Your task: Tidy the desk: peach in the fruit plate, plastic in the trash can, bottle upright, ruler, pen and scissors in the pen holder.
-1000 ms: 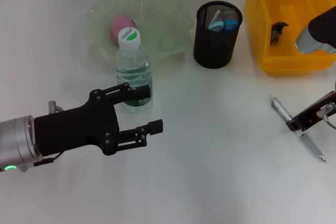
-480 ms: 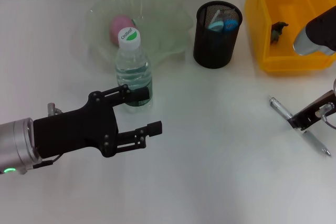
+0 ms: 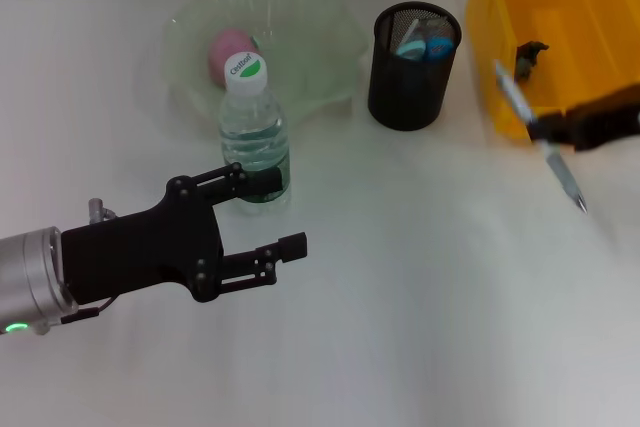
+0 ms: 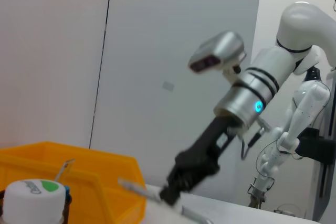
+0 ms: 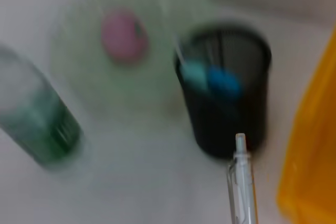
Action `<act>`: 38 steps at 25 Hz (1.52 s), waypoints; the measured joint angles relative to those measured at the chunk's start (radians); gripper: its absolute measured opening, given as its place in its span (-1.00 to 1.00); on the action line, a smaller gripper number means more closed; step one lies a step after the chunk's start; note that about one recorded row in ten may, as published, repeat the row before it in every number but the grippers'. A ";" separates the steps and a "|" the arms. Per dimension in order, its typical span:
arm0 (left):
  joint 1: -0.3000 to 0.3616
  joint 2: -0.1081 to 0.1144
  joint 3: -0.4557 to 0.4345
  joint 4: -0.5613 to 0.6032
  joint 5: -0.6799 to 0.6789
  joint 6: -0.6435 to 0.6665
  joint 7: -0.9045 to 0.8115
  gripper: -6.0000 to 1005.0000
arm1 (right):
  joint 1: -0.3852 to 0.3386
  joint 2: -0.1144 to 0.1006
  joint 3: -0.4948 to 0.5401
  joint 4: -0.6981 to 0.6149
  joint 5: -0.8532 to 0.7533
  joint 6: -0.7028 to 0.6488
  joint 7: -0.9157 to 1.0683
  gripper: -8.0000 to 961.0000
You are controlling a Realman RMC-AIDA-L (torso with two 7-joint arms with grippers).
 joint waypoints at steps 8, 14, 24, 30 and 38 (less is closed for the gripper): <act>0.000 -0.003 0.000 0.001 0.000 0.000 0.000 0.50 | 0.062 -0.002 0.221 0.521 0.716 0.123 -0.655 -0.69; -0.004 -0.006 -0.004 0.000 0.000 -0.001 0.011 0.50 | 0.199 -0.002 0.245 0.969 1.063 0.197 -1.190 -0.64; -0.010 -0.011 -0.009 -0.008 -0.005 0.001 0.039 0.50 | 0.419 0.009 0.246 1.439 1.366 0.295 -1.805 -0.57; -0.006 -0.011 -0.010 -0.009 -0.005 -0.002 0.039 0.50 | 0.425 0.009 0.245 1.465 1.380 0.307 -1.825 -0.52; -0.011 -0.011 -0.005 -0.009 -0.003 0.003 0.040 0.50 | 0.415 0.009 0.238 1.479 1.381 0.303 -1.822 -0.22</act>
